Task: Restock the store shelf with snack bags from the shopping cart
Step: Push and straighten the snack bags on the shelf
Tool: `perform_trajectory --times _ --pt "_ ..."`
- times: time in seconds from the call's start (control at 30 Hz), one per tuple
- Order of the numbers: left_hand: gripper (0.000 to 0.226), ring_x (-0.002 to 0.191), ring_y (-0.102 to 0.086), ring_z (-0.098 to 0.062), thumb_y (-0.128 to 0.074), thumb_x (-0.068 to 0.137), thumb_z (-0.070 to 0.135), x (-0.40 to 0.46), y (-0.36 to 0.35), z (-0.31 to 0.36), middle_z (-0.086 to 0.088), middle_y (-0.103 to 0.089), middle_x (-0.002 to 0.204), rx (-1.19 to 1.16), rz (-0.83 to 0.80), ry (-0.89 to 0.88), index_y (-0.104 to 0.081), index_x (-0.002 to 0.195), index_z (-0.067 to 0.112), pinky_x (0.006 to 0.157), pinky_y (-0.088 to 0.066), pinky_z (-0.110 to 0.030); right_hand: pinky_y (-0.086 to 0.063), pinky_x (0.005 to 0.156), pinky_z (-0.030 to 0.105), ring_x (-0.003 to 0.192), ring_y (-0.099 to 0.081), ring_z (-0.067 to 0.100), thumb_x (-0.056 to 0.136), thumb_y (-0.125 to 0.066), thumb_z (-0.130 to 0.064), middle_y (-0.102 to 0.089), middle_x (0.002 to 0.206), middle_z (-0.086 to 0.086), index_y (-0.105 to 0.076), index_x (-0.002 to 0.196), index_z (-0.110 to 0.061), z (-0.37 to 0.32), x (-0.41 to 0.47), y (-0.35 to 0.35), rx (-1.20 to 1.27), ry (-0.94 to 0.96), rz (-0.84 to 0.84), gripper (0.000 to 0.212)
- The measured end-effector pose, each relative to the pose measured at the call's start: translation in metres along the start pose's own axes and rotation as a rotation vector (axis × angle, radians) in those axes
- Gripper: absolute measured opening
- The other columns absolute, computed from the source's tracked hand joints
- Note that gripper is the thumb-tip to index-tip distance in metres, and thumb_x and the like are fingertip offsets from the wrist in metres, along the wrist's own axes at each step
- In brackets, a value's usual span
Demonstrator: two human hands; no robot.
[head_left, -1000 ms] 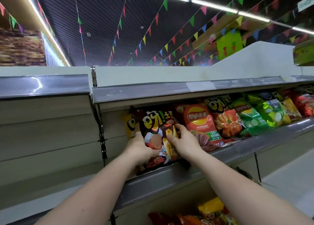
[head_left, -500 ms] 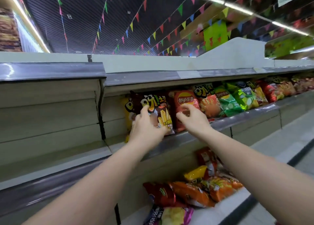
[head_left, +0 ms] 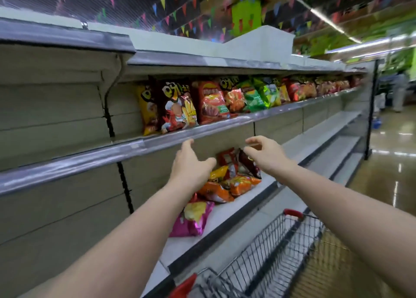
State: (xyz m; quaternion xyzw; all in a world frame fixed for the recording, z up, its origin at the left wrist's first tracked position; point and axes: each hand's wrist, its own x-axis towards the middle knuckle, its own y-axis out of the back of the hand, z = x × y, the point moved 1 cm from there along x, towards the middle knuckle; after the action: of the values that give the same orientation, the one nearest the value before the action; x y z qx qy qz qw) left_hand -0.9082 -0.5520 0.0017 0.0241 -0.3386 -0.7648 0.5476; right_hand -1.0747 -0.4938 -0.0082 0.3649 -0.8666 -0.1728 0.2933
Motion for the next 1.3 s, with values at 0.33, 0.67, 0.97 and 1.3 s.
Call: perform_trajectory --times 0.33,0.67,0.97,1.3 --pt "0.061 0.129 -0.043 -0.024 -0.058 0.091 0.025 -0.030 -0.025 -0.011 -0.008 -0.041 0.145 -0.018 -0.012 0.081 -0.031 0.145 0.018 0.105 -0.038 -0.036 -0.047 0.092 0.034 0.105 -0.055 0.019 0.092 -0.052 -0.018 -0.060 0.122 0.005 -0.054 0.124 -0.013 0.032 -0.033 0.025 -0.010 -0.021 -0.059 0.032" --pt "0.059 0.123 -0.047 -0.026 -0.060 0.089 0.025 -0.021 -0.135 0.019 -0.010 -0.046 0.140 0.005 0.051 0.189 -0.035 0.143 0.017 0.097 -0.039 -0.032 -0.040 0.083 0.025 0.104 -0.051 0.014 0.093 -0.051 -0.021 -0.057 0.125 0.003 -0.053 0.127 -0.016 0.117 -0.015 0.074 -0.027 0.004 -0.192 0.035" --pt "0.061 0.121 -0.050 -0.030 -0.064 0.087 0.024 -0.024 -0.255 0.044 -0.013 -0.051 0.136 0.005 0.149 0.405 -0.038 0.141 0.014 0.101 -0.042 -0.036 -0.050 0.089 0.036 0.102 -0.058 0.021 0.091 -0.054 -0.024 -0.059 0.118 0.004 -0.055 0.124 -0.018 0.229 0.017 0.140 -0.043 -0.031 -0.371 0.033" --pt "0.056 0.118 -0.051 -0.028 -0.060 0.090 0.024 -0.001 -0.332 0.035 -0.011 -0.050 0.134 0.022 0.144 0.492 -0.038 0.141 0.014 0.090 -0.040 -0.029 -0.046 0.098 0.044 0.110 -0.056 0.024 0.091 -0.054 -0.024 -0.057 0.123 0.007 -0.055 0.123 -0.016 0.307 0.067 0.166 0.014 -0.103 -0.436 0.033"
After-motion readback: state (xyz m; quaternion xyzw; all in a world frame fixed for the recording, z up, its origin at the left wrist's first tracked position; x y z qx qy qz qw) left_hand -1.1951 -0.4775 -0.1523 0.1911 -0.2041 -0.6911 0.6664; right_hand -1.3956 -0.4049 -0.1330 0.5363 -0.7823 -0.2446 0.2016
